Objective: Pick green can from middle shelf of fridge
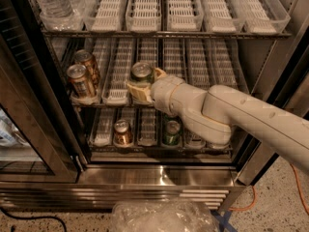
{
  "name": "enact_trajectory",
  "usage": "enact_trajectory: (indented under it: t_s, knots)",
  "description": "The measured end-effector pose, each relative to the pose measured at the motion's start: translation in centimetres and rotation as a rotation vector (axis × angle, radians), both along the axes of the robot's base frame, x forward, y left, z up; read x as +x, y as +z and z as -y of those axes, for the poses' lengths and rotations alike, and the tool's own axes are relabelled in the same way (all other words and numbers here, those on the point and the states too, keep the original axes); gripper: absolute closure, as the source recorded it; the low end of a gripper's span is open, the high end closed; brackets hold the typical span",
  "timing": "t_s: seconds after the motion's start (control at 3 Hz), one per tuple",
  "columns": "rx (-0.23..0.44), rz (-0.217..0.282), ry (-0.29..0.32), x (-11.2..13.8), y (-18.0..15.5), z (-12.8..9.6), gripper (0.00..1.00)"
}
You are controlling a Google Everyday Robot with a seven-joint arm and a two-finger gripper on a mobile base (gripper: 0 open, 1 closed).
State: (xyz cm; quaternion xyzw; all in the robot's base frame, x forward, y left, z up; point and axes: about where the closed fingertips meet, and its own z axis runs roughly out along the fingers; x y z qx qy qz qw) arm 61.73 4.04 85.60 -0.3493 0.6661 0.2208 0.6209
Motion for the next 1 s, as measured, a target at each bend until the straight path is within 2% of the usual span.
enact_trajectory:
  t_s: [0.67,1.0]
  knots:
    - [-0.019,0.009,0.007,-0.6,0.8,1.1,1.00]
    - [-0.022,0.065,0.057,-2.5,4.6,1.0,1.00]
